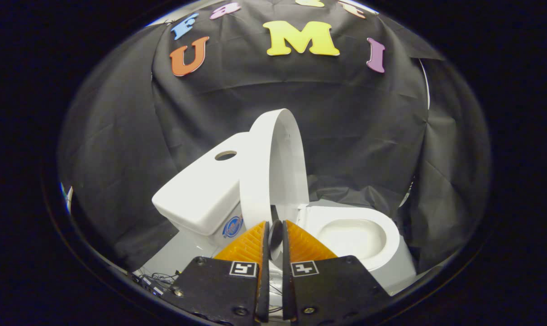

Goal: Open the toilet lid.

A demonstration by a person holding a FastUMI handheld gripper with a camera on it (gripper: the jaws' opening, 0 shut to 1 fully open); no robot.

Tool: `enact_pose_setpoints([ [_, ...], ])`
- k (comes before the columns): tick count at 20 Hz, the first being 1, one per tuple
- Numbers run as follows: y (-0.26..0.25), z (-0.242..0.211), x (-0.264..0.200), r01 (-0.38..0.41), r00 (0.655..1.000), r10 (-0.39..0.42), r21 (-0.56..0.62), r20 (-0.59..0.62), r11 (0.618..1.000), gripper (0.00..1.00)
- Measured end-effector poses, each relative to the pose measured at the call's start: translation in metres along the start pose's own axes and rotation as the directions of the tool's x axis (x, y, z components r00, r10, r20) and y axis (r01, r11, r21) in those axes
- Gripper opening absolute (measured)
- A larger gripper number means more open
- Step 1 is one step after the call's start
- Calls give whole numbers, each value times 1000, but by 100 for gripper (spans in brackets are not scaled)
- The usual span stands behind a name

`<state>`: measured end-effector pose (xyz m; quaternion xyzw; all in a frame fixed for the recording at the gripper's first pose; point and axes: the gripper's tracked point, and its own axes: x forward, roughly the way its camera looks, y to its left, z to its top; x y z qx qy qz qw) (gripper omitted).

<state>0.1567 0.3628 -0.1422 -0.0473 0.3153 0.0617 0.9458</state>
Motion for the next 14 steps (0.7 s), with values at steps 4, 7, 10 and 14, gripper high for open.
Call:
enact_pose_setpoints([
  [4,13,1,4,8,1000,-7,-48,8,999,14],
  [7,24,-2,6,-27,1000,28,-56,8,998,15],
  [10,25,1,8,-45,999,46,-78,11,996,15],
  [14,24,1,7,-38,999,40,-94,14,995,15],
])
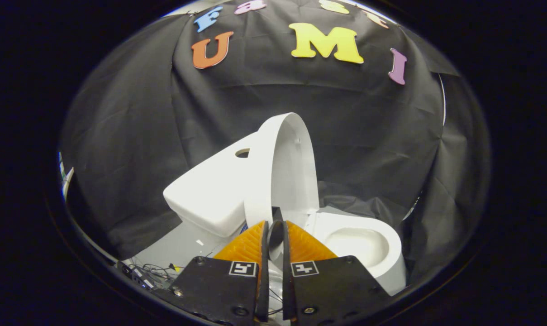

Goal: Open the toilet lid.

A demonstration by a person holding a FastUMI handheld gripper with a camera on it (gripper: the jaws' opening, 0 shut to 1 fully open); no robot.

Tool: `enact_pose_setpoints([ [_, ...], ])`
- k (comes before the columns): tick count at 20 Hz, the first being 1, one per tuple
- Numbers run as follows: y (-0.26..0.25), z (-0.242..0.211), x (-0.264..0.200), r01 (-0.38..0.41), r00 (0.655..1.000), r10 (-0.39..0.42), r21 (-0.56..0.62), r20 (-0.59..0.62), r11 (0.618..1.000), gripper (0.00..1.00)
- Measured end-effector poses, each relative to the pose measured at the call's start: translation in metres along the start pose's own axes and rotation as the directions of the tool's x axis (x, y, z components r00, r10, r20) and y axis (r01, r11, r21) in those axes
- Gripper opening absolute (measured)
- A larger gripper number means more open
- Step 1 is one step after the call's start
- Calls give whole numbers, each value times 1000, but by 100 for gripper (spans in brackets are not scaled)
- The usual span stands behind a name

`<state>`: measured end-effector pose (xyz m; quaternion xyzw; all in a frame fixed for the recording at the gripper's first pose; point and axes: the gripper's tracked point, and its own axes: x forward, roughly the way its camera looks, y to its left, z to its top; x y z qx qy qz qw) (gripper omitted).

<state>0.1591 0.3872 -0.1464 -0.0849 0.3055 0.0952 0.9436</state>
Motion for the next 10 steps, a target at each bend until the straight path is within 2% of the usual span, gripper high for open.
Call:
enact_pose_setpoints([
  [2,3,-4,-3,-8,1000,8,35,-10,999,18],
  [4,8,-9,-2,-54,998,56,61,-41,997,38],
  [7,0,-7,-15,-49,998,52,77,-34,996,71],
  [8,-4,-4,-22,-55,998,57,93,-20,994,71],
  [10,-12,-3,-34,-78,997,79,122,-5,989,81],
])
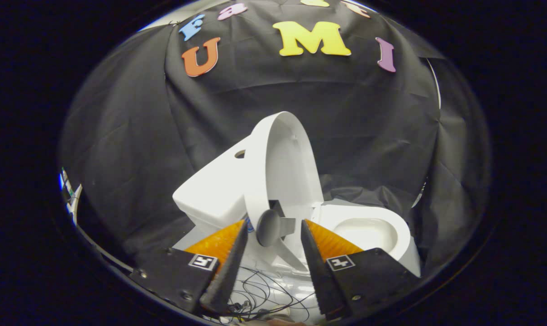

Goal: Open the toilet lid.

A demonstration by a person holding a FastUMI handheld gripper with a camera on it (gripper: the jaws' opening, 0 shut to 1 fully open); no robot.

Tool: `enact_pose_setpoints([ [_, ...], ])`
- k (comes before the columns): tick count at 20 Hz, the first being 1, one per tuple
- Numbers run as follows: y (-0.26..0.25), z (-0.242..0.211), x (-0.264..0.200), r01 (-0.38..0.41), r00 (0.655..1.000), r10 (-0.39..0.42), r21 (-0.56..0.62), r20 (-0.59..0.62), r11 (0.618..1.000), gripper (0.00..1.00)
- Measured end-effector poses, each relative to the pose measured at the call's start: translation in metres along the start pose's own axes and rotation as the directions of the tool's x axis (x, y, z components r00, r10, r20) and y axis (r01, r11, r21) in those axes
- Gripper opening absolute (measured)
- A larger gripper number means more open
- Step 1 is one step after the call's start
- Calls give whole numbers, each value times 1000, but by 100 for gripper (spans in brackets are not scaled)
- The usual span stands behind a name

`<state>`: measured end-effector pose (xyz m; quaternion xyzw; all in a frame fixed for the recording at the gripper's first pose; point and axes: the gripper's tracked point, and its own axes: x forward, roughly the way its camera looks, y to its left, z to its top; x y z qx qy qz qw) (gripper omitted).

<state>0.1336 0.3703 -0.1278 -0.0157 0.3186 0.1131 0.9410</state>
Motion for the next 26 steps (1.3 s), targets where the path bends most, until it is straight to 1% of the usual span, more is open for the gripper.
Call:
enact_pose_setpoints([
  [2,-9,-2,-13,-31,999,31,25,7,999,91],
  [3,-17,-3,-21,-39,999,39,33,9,999,93],
  [10,-75,-2,-67,-13,997,11,29,81,1000,93],
  [12,-89,-1,-81,-28,994,23,38,106,999,93],
  [13,-96,-1,-84,-28,994,23,42,108,999,93],
  [15,-116,4,-92,-9,992,1,60,127,998,97],
  [17,-123,10,-105,-24,985,13,61,172,998,97],
  [19,-133,12,-123,-39,974,27,46,226,998,97],
  [22,-151,18,-147,-25,950,26,-9,310,1000,97],
  [26,-171,31,-178,17,898,19,-77,439,997,97],
])
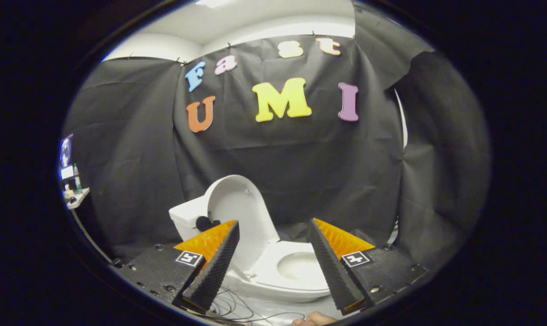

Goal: Open the toilet lid.

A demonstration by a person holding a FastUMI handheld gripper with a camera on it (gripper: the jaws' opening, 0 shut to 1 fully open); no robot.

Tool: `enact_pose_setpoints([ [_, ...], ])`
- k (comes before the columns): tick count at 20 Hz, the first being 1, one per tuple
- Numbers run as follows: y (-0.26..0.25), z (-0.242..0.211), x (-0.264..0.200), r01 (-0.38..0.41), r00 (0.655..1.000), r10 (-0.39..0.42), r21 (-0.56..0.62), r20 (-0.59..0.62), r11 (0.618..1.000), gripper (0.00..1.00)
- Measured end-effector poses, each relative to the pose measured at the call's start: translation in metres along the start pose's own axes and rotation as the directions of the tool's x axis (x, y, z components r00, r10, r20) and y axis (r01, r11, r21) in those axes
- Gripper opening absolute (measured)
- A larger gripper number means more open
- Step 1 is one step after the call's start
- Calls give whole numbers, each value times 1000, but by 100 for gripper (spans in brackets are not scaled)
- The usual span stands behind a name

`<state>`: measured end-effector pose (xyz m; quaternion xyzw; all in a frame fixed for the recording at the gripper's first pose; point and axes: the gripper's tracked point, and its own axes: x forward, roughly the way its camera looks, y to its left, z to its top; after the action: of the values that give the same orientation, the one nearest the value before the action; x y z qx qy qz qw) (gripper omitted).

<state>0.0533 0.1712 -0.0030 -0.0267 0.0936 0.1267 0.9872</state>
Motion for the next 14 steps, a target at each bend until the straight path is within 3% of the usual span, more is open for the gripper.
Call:
enact_pose_setpoints([
  [14,-55,4,-62,49,986,-52,25,155,998,98],
])
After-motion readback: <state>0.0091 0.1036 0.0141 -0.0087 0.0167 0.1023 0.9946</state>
